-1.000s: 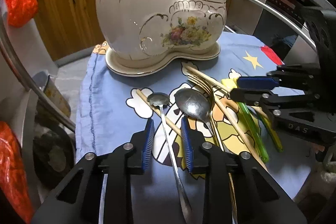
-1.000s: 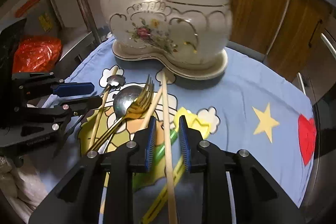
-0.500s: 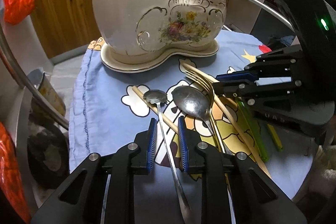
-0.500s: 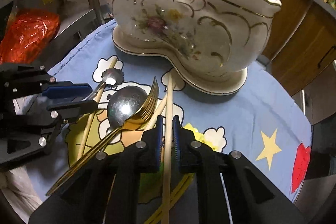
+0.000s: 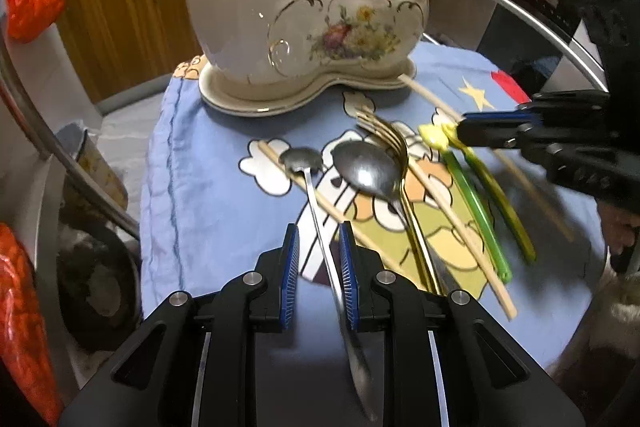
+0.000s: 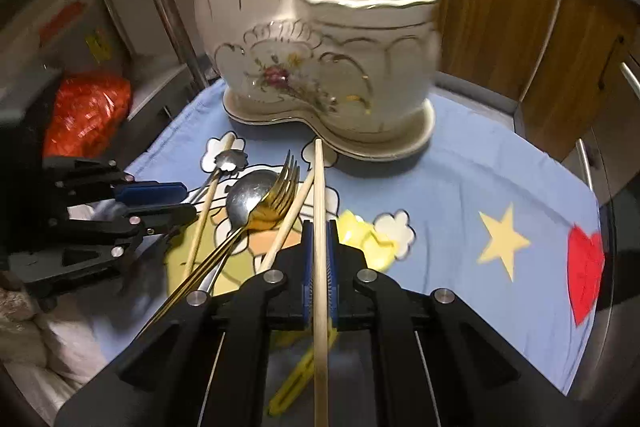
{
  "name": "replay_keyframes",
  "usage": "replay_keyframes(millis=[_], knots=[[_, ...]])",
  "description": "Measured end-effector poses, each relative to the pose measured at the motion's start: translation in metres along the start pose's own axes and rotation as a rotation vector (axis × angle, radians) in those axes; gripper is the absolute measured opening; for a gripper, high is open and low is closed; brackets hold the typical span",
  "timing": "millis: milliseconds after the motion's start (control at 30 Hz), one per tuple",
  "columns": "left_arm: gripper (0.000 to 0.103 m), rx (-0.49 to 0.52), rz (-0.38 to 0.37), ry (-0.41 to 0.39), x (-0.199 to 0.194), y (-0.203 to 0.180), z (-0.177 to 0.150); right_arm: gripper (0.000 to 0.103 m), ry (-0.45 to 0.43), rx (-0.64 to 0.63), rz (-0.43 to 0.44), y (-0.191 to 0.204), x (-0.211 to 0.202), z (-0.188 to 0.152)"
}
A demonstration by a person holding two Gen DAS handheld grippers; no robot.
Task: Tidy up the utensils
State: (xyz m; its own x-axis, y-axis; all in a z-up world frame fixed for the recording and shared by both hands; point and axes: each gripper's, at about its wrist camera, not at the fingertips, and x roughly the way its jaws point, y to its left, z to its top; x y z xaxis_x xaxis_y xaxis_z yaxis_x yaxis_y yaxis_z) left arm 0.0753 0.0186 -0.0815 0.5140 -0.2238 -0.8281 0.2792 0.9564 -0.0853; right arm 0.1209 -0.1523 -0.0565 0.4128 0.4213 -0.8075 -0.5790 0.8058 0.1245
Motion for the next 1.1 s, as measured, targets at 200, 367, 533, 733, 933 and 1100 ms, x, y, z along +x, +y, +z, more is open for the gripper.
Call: replay_keyframes(millis=[200, 367, 533, 733, 933, 1100], knots=[[0.018, 0.072, 0.089, 0.004, 0.005, -0.013, 0.001, 0.006, -0.035, 0.049, 0.064, -0.008, -0.018, -0.015], [0.005, 0.098, 0.13, -0.012, 0.008, -0.018, 0.002, 0.006, -0.054, 0.054, 0.075, -0.006, -0.025, -0.019], [0.003, 0.061, 0.112, -0.039, 0.001, -0.01, 0.002, 0.006, -0.094, 0.081, 0.092, -0.009, -0.033, -0.021], [0.003, 0.025, 0.075, -0.148, -0.031, 0.002, 0.007, 0.006, -0.15, 0.111, 0.105, -0.016, -0.048, -0.019], [0.004, 0.0, 0.005, -0.294, -0.074, 0.008, 0.022, 0.006, -0.257, 0.107, 0.105, -0.013, -0.067, -0.008], [0.003, -0.019, -0.028, -0.396, -0.104, 0.013, 0.043, 0.006, -0.363, 0.103, 0.097, -0.014, -0.083, 0.014]])
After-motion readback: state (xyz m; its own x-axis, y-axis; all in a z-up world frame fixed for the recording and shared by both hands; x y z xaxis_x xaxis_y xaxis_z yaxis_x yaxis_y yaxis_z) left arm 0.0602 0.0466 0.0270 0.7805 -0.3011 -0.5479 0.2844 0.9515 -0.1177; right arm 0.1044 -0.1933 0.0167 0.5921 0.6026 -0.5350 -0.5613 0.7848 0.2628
